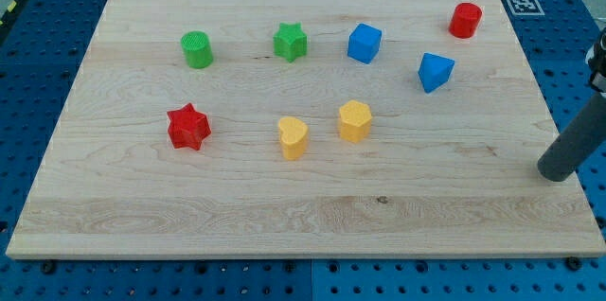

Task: Nudge yellow heart a bit up

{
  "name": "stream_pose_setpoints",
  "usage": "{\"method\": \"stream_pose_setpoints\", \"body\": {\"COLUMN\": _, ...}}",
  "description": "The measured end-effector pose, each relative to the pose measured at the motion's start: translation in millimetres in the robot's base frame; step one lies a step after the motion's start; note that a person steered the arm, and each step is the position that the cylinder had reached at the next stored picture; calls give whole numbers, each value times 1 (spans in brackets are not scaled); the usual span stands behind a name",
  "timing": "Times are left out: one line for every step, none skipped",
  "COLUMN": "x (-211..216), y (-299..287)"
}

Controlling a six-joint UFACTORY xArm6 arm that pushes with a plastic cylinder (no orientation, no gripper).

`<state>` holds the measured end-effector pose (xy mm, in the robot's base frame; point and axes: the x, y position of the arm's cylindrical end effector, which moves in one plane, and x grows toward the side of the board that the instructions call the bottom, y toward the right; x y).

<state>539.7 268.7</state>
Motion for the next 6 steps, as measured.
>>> {"method": "stream_pose_setpoints", "body": {"x": -6, "y": 7}}
{"method": "stream_pose_setpoints", "body": {"x": 43, "y": -17}}
{"method": "stream_pose_setpoints", "body": {"x": 77, "y": -50}}
{"method": "stream_pose_setpoints", "body": {"x": 71, "y": -110}}
{"method": "stream_pose_setpoints", "body": {"x": 50, "y": -150}}
{"method": "stream_pose_setpoints", "body": {"x": 50, "y": -186}}
